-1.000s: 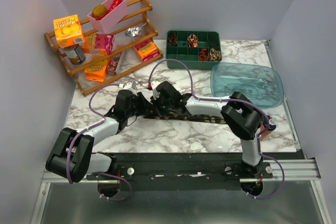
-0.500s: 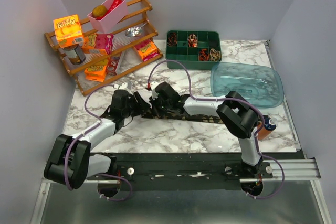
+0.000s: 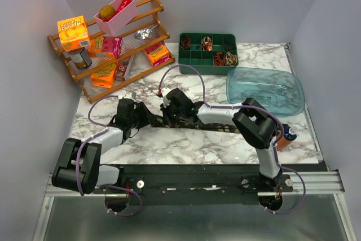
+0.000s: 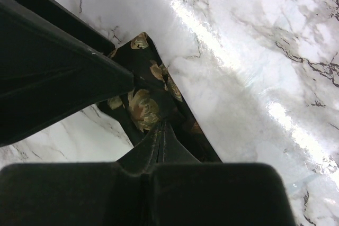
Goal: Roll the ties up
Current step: Roll the tie at the center of the board.
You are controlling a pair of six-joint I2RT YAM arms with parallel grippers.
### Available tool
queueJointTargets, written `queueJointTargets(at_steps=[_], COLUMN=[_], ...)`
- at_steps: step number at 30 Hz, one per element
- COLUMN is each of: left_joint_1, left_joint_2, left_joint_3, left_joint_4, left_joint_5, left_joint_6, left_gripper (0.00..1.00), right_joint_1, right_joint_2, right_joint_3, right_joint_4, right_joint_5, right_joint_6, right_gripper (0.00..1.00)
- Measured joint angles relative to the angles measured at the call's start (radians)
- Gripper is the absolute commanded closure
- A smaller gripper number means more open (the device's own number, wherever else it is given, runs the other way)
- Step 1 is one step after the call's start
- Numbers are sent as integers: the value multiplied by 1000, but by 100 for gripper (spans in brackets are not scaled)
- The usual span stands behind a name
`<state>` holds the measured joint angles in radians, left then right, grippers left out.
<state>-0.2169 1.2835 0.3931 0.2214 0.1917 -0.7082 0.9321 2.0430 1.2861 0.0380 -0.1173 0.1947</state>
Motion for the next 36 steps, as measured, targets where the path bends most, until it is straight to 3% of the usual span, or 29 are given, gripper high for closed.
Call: queueJointTargets(at_steps=[15,26,31,36], left_joint_1=[28,28,27,27], left_joint_2=[51,46,0,-48], left_joint_3=[-65,-124,-108,-50], left_joint_4=[171,247,195,118], left_joint_5=[68,71,71,69], left_joint_6=[-89,-144,-129,-90], left_gripper=[50,79,93,99], right_joint_1=[0,0,0,0], right_joint_2=[5,7,7,8], right_joint_3=[5,9,11,35], right_joint_4=[0,0,-1,-31], right_joint_5=[0,-1,-5,-12], right_joint_6=[7,15,15,15], right_gripper=[99,99,99,99])
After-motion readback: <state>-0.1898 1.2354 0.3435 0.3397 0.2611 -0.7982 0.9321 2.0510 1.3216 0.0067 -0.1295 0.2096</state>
